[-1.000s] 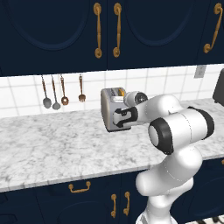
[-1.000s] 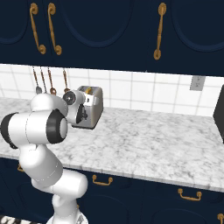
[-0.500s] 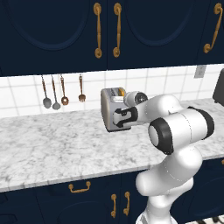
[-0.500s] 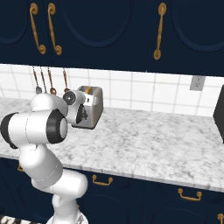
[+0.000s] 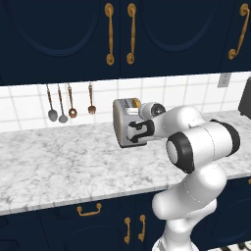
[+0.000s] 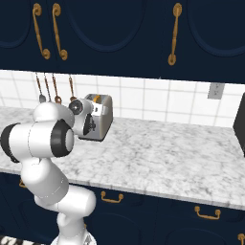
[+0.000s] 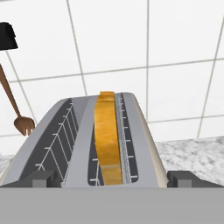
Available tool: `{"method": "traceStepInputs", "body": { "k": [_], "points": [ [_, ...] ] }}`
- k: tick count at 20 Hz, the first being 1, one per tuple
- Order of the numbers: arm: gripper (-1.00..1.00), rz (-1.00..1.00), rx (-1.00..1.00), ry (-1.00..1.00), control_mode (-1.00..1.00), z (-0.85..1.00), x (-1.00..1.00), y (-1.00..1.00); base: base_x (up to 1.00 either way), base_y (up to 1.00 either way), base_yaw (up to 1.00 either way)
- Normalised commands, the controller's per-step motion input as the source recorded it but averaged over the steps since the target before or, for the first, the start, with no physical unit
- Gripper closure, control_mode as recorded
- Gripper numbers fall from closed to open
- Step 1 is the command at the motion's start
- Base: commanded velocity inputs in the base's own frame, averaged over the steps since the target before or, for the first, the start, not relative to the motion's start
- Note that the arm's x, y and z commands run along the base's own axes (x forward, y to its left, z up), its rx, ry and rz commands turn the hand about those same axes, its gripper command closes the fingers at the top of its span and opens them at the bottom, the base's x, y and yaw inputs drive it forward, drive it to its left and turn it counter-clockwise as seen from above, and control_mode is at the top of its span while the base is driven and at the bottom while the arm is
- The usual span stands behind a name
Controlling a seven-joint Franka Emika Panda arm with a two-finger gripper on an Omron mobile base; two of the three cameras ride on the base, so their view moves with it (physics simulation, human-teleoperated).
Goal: Start the toaster. Once the lever pops up, take the bread to the plate on the dining counter.
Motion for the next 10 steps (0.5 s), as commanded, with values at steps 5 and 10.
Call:
{"method": "traceStepInputs", "body": {
  "k": [5,10],
  "points": [
    [-1.00,0.00,0.00,0.00,-1.00,0.00,0.00,0.00,0.00,0.00,0.00],
    [-1.00,0.00,0.00,0.00,-1.00,0.00,0.00,0.00,0.00,0.00,0.00]
  ]
}}
